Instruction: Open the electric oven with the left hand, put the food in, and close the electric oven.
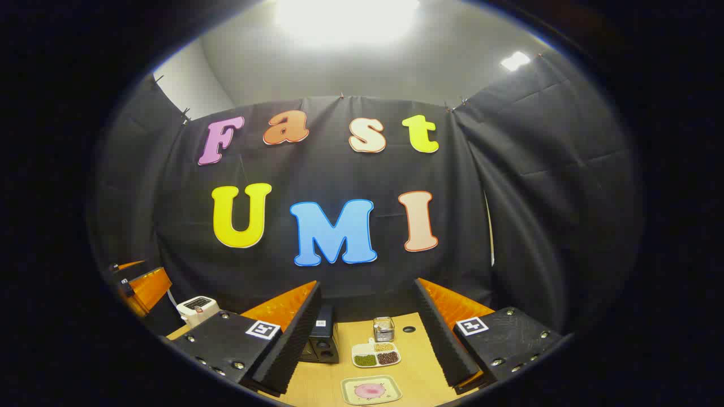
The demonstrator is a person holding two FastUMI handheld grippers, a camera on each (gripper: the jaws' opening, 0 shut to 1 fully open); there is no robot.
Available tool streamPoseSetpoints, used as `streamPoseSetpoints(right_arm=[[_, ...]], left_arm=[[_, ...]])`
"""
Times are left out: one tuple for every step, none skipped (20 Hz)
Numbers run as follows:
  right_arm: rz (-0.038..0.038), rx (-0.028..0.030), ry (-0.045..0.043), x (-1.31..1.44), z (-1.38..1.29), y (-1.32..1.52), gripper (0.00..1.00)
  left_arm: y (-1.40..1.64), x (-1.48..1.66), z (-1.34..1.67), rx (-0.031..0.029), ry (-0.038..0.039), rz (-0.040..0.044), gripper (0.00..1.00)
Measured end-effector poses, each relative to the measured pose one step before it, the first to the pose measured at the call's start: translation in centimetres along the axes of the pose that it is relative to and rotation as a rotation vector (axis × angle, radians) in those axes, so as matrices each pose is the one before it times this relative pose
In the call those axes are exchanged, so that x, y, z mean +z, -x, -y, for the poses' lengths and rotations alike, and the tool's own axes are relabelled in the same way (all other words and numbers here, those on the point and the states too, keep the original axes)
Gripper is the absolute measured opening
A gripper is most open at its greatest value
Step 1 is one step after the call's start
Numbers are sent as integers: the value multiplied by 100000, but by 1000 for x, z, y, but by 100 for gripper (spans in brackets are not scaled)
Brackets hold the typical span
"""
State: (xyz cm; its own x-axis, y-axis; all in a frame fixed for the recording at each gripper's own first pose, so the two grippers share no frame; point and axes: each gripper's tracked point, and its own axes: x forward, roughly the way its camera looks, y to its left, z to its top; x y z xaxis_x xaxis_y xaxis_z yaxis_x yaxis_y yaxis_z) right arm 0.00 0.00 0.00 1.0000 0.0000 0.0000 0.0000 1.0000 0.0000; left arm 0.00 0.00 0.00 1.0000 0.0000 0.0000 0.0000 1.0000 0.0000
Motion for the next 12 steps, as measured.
streamPoseSetpoints(right_arm=[[680, 311, 104, 307, 406, -205, 97], [555, 810, 365, 54, 313, -117, 98], [-235, 1161, 536, -92, 148, -253, 97], [-769, 1305, 273, -277, 192, -288, 97], [-795, 1152, -79, -95, 160, -240, 97], [-514, 1013, -298, -36, 228, -212, 97], [124, 939, -348, 139, 239, -70, 97], [733, 618, -427, 235, 362, -129, 97], [688, 517, -131, 150, 315, -59, 97], [143, 549, 111, -169, 271, -239, 97], [-706, 504, 261, -227, 244, -200, 97], [-439, 768, 180, -123, 126, -199, 97]], left_arm=[[-109, 195, 322, 1042, 81, 592, 96], [-173, -100, 321, 1000, -17, 198, 95], [-250, -121, 406, 784, -131, -335, 96], [-144, -407, 524, 495, -132, -779, 96], [-233, -33, 375, 566, -55, -754, 97], [-280, -66, 360, 661, 221, -583, 98], [-223, 128, 380, 646, -5, -384, 95], [-73, 69, 245, 661, -90, -146, 95], [-98, 172, 156, 944, -167, -76, 98], [-46, -32, 194, 1057, -143, 25, 98], [-114, -89, 231, 705, 83, -521, 98], [-203, -222, 391, 46, 71, -745, 95]])
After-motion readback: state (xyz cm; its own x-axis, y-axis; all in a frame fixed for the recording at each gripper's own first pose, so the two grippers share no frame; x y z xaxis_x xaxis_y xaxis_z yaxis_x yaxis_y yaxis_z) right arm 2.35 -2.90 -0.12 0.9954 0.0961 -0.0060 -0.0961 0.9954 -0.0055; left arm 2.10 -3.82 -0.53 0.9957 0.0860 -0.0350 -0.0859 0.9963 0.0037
